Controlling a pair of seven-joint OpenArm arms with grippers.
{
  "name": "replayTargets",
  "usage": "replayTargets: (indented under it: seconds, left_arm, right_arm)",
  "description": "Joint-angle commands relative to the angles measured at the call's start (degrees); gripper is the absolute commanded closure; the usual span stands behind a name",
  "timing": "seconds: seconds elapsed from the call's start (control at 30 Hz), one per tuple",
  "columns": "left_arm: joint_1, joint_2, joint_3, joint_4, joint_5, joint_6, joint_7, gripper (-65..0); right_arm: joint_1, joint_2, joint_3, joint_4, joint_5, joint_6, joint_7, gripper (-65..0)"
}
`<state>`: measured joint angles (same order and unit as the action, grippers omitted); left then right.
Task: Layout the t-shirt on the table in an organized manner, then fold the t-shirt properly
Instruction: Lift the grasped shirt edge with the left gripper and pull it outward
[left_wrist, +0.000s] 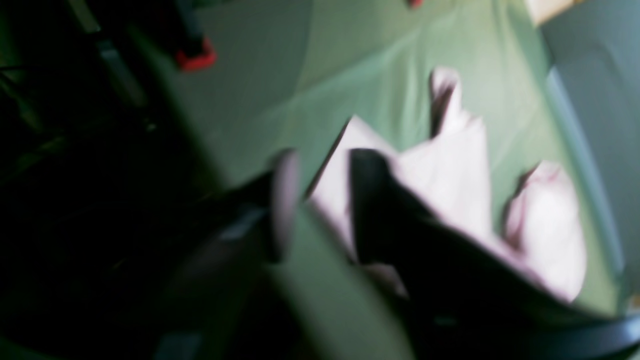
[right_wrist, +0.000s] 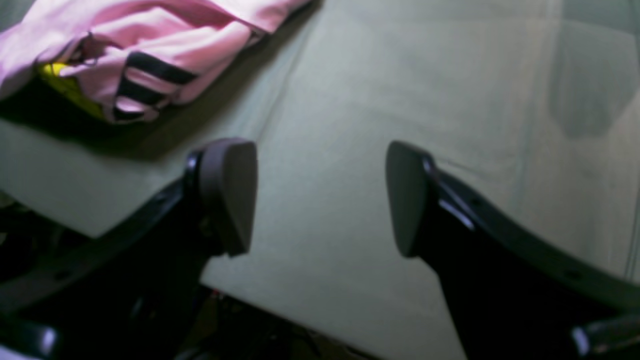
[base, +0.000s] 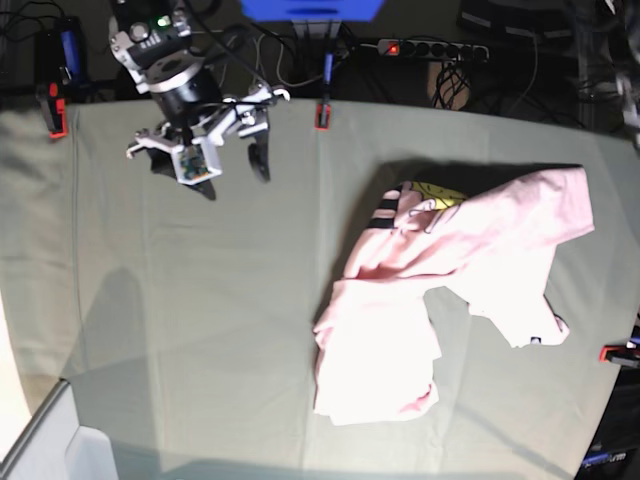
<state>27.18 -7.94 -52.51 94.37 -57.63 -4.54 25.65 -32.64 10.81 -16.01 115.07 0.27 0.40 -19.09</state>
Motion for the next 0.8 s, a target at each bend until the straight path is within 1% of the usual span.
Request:
replayTargets:
  seconds: [0.0,0.03,0.07,0.1,0.17,0.23,0.37,0.4,0.57,0.7,0.77]
  left_arm:
    - [-1.0,-1.0,-0.3,-0.6,0.6,0.9,-0.8,-34.2]
    - [-3.2,-1.0,-0.3,-1.8,1.9,1.2,-0.8,-39.5]
    - [-5.2,-1.0,-0.3,-3.1,3.5,0.9,-0.8,-41.9]
    - [-7.2,-1.0,-0.3,-4.7,5.7,0.5,-0.8,-42.5]
    - [-11.1,-1.0,0.2,-8.4,10.8,-0.3,-0.8,-42.5]
    - [-14.9,-1.0,1.5,-12.1,15.6,-1.8,-0.8,-42.5]
    - [-21.9,-1.0,3.5,-20.3,24.7,-6.1,-1.2,-42.5]
    - [-23.4,-1.0,3.9,-21.9,26.5,-6.5,-1.3,-42.5]
    - [-29.6,-1.0,3.8,-29.3,33.8,-6.9,-1.4,-42.5]
    - [-32.1,-1.9,3.8,-33.5,36.9,-6.8,-1.5,-42.5]
    - [-32.8,-2.3,3.8,-35.2,37.5,-6.8,-1.5,-42.5]
  right_arm:
    - [-0.1,0.2,0.1,0.9,-0.1,0.1,1.3,-40.7]
    - [-0.2,0.2,0.5,0.9,-0.1,0.1,1.3,-40.7]
    - [-0.2,0.2,0.6,0.9,-0.1,0.1,1.3,-40.7]
    - [-0.3,0.4,0.7,0.9,-0.2,0.1,1.3,-40.6]
    - [-0.3,2.0,0.8,0.9,-0.2,0.0,1.3,-40.6]
    - [-0.6,3.1,0.7,0.9,-0.2,0.0,1.3,-40.6]
    - [-1.4,3.4,0.8,0.9,-0.2,0.0,1.3,-40.6]
    - [-1.4,3.4,0.8,0.8,-0.2,0.0,1.3,-40.6]
    - [-1.4,3.4,0.8,0.8,-0.2,0.0,1.2,-40.6]
    - [-1.8,3.3,3.6,0.8,-0.2,0.0,1.2,-40.6]
    - [-2.0,3.3,4.4,0.8,-0.2,0.0,1.2,-40.6]
